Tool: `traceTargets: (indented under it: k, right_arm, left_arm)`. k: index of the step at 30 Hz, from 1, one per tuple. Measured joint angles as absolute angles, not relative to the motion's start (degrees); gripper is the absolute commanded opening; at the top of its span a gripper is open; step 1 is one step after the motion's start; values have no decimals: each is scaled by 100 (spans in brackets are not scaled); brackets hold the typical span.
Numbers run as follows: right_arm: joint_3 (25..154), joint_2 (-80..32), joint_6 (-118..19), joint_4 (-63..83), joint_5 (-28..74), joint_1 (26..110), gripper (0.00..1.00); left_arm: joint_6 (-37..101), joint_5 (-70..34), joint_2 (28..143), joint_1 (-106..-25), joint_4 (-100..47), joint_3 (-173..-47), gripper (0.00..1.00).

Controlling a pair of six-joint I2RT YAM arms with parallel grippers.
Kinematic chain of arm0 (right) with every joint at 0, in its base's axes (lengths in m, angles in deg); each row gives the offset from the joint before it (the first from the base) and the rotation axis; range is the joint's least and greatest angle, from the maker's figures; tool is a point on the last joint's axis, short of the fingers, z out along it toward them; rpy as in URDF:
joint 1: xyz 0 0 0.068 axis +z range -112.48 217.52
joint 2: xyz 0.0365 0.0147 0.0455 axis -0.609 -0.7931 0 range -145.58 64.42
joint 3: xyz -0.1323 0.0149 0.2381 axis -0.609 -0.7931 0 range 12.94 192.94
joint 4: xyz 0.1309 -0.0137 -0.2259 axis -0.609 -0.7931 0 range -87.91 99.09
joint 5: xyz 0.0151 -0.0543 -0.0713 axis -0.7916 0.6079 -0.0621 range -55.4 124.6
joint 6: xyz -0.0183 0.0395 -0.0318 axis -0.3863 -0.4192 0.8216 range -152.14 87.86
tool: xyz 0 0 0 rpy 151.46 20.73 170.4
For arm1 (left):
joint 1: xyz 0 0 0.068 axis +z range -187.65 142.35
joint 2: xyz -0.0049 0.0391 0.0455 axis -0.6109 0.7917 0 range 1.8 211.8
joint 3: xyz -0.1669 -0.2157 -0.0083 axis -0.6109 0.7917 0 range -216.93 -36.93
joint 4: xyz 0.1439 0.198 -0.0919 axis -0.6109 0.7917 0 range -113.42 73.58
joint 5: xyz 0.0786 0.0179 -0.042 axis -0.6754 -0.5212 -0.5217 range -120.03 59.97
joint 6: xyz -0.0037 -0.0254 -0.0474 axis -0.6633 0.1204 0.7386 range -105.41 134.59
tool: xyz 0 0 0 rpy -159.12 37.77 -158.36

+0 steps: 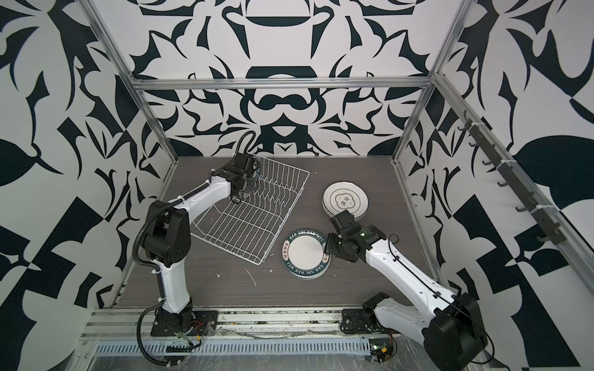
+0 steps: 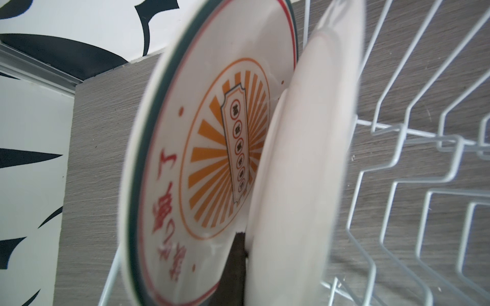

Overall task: Unload the plates from the dish rack
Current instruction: Pick up a plate from the dish rack.

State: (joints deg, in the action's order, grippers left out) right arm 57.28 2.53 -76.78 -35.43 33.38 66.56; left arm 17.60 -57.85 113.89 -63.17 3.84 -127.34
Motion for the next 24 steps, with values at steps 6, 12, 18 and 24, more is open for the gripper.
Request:
traceTargets:
  k: [6,12,18,24]
  right_arm:
    - [5728,187,-7678,-3416,3334,6656,65]
    - [5736,87,-7672,-3313,3323,6656,65]
    - [5822,60,-7641,-3300,3312,6656,65]
    - [5907,150,-7567,-3138,3140,6656,65]
  left_arm:
    - [1570,-5962,10832,-6442,723,-12601,0]
    - [1458,-6143,10132,-6628,822,-12535,0]
    - [1469,-6193,9844,-6827,955,-12535,0]
    - [1871,-6080,9533,-7001,1335,-12561,0]
